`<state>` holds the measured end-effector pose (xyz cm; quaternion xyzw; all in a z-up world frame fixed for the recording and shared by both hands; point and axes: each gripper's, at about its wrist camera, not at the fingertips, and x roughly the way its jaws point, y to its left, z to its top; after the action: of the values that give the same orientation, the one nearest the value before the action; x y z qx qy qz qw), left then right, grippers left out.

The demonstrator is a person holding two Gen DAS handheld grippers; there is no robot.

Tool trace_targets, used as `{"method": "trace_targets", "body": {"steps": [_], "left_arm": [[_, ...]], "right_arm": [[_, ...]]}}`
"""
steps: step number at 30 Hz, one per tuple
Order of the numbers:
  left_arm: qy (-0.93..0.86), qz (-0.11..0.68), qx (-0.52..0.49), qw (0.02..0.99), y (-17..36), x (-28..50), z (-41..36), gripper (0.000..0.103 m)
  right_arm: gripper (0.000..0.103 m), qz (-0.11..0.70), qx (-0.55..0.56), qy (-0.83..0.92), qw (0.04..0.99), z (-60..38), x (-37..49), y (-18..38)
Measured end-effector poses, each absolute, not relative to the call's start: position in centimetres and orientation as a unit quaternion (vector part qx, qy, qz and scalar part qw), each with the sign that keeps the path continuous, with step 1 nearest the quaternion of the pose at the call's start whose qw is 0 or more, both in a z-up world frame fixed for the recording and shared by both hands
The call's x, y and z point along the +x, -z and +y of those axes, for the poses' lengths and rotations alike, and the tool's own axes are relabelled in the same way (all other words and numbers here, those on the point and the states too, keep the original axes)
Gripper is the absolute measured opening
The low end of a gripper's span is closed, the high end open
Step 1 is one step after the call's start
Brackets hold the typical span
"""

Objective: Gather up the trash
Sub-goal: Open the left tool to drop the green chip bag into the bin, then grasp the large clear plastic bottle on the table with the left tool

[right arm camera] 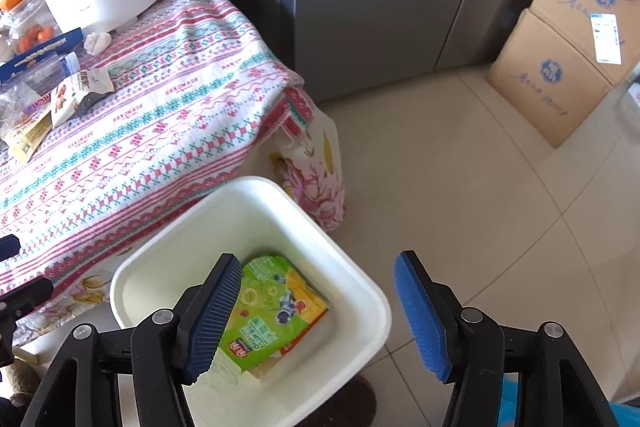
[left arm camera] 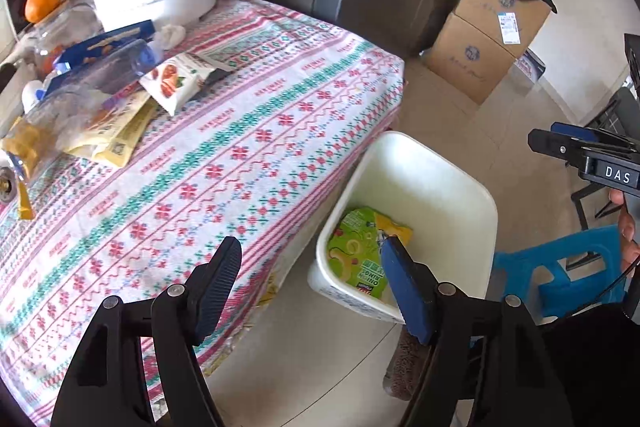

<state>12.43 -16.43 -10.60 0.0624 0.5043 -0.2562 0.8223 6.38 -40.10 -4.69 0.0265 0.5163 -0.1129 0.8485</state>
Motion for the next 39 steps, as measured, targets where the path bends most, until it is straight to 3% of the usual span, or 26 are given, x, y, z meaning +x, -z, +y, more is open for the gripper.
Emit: {"method": "trace_targets", "body": {"steps": [9, 21, 29, 34, 39], "left_arm": [[0.177, 0.500, 0.048, 0.846, 7.2, 14.7, -7.0, 0.077], [0.192, 0.422, 0.072, 0.883, 5.7, 21.1, 2.6, 0.078], [0.189, 0.419, 0.093, 0.883, 8.8, 26.2, 3.2, 0.077], [0.213, 0.406, 0.158, 0.875, 7.2, 28.3, 0.9, 0.077], [0.228, 0.447, 0.221, 0.837, 8.6, 30.5, -2.9, 0.077]], "right_arm": [[0.072, 0.505, 0.005, 0.079, 0.860, -35.4, 8.7, 3.5], [0.074, 0.512, -0.017, 0.039, 0.858, -29.2, 12.8, 3.9], [0.075, 0.533, -0.018, 0.017, 0.845, -26.7, 15.5, 5.2], [0.075, 0.537, -0.003, 0.003, 0.844, -25.7, 16.8, 5.2], [0.075, 0.538, -0.003, 0.005, 0.843, -25.4, 17.7, 5.3]]}}
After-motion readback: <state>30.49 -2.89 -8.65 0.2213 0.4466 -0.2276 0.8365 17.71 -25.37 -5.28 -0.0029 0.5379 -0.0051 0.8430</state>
